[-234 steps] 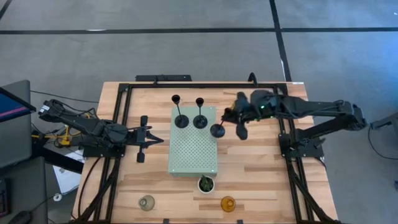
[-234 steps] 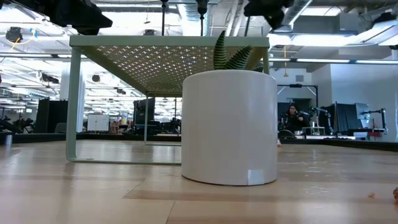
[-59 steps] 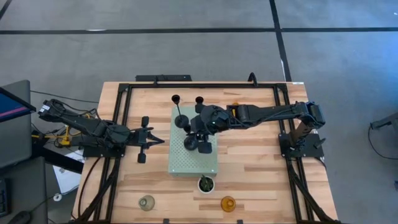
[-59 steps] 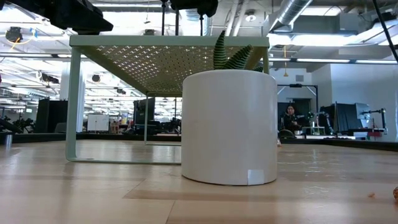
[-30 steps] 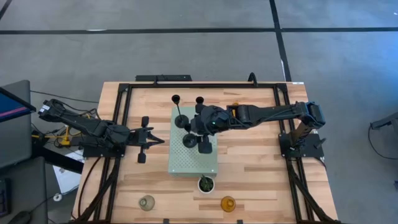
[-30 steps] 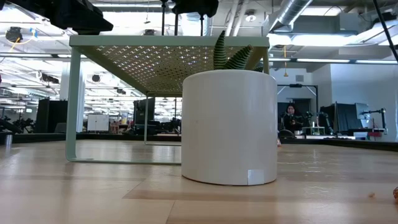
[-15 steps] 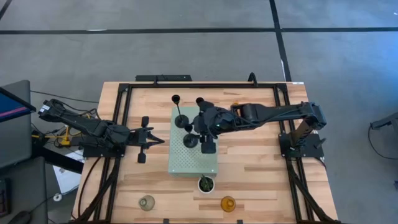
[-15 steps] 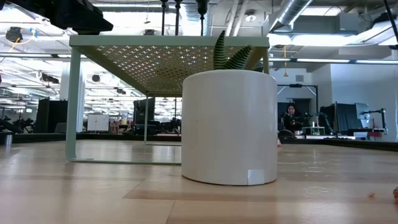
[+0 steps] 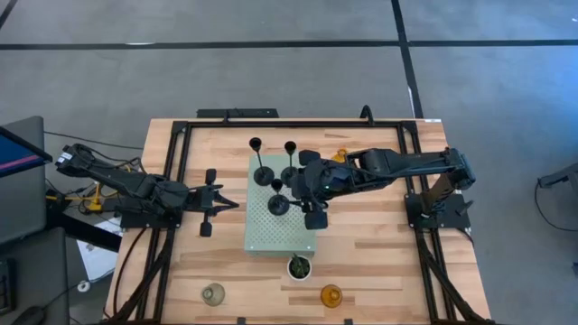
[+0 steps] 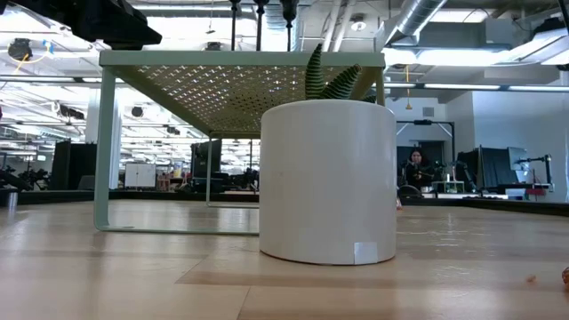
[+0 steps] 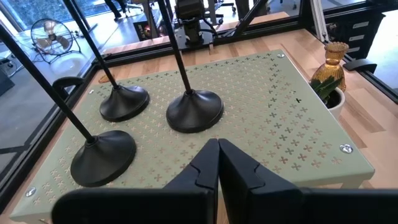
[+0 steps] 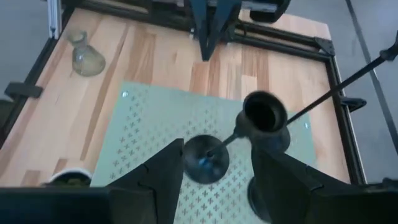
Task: Pick & Place candle stick holders
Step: Put the black candle holder on the shelf
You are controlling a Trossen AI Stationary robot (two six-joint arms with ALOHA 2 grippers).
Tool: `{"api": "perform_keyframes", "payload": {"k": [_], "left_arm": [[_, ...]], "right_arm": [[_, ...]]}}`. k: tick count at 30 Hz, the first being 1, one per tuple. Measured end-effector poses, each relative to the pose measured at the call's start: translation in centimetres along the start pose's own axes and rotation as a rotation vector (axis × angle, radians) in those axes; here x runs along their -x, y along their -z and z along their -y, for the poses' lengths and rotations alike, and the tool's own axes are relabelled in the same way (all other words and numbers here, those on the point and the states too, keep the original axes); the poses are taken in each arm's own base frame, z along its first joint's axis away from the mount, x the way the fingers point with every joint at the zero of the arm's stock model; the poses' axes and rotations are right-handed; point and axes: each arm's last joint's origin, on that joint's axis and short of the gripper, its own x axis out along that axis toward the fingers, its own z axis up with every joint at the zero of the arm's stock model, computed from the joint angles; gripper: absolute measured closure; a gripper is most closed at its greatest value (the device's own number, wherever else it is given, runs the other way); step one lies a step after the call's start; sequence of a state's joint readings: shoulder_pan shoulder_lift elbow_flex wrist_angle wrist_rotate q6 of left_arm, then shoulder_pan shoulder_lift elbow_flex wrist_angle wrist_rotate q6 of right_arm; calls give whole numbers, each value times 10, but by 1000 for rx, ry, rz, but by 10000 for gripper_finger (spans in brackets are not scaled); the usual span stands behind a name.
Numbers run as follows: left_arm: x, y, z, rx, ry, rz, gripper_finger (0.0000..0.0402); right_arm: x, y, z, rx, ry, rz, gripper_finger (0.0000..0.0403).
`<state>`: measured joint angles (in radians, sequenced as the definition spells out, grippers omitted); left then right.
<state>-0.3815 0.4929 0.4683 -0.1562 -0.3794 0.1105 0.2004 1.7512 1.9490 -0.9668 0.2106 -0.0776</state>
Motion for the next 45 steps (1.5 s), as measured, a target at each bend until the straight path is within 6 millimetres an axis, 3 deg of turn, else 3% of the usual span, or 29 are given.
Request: {"api": "perform_keyframes", "payload": {"k": [5,9,16,22,27,33,38,45], "left_arm": [[0,-2,2,55,57,22,392],[-5,-8,6,70,171,85,392],[-23,-7,15,50,195,67,395],[-26,-8,14,50,151,70,394],[-26,-8,14,50,137,74,396],[-33,-7,14,11,69,63,396],[-48,-8,18,15,46,89,396],[-72,-3,24,32,35,85,396]], "right_arm": [[2,9,-1,22,-10,-102,244],[1,14,-2,18,-20,-151,281],[-26,41,-10,32,-21,-251,389],[-48,70,-14,36,34,-256,400],[-42,90,-11,-5,74,-106,402],[-34,122,-14,-53,62,205,402],[-48,151,-14,-92,4,359,402],[-76,162,-9,-121,-81,456,403]]}}
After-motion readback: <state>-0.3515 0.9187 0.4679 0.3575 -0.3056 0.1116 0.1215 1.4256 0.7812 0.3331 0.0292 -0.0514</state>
